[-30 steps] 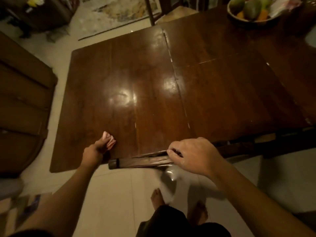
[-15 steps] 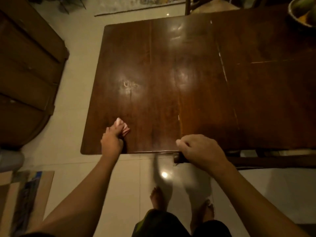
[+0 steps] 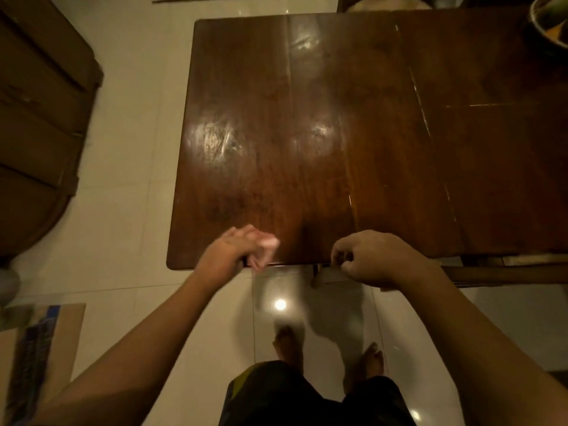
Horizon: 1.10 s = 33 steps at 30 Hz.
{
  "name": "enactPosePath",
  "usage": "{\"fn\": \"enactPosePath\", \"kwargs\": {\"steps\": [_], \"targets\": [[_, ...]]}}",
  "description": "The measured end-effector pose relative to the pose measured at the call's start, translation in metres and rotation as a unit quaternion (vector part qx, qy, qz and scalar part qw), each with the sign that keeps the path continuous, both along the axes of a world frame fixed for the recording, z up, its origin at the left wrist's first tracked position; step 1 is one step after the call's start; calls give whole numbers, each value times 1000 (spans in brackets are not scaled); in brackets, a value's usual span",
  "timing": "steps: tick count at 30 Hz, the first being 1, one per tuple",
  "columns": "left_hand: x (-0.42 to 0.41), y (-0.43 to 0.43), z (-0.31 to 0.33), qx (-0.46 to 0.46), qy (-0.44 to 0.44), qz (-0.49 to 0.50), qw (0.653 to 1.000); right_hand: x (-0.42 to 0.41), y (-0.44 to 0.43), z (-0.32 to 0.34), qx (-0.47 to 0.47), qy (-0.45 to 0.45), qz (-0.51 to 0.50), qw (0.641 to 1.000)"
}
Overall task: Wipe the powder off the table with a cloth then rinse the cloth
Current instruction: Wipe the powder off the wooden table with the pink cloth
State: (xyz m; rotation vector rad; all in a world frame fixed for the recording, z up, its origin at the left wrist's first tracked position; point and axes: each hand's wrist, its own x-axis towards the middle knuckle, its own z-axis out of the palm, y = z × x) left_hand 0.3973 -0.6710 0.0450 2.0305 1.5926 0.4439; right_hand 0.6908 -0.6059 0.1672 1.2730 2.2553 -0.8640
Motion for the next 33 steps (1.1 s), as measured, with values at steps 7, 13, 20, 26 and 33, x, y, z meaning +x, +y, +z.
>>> {"fn": "enactPosePath", "kwargs": {"steps": [7, 13, 20, 26, 33], "targets": [[-66, 41, -10, -26, 81, 325, 942, -23, 0, -10, 33, 19, -26, 999], [-14, 22, -16, -23, 127, 72, 989, -39, 7, -14, 75, 47, -49, 995], [-40, 54, -18, -91, 129, 223, 962, -39, 7, -15, 108, 61, -77, 989], [28, 77, -12, -65, 133, 118, 982, -31, -3, -19, 228, 115, -122, 959], [61, 36, -17, -51, 183, -54, 980, 35, -44, -34, 278, 89, -153, 944]]}}
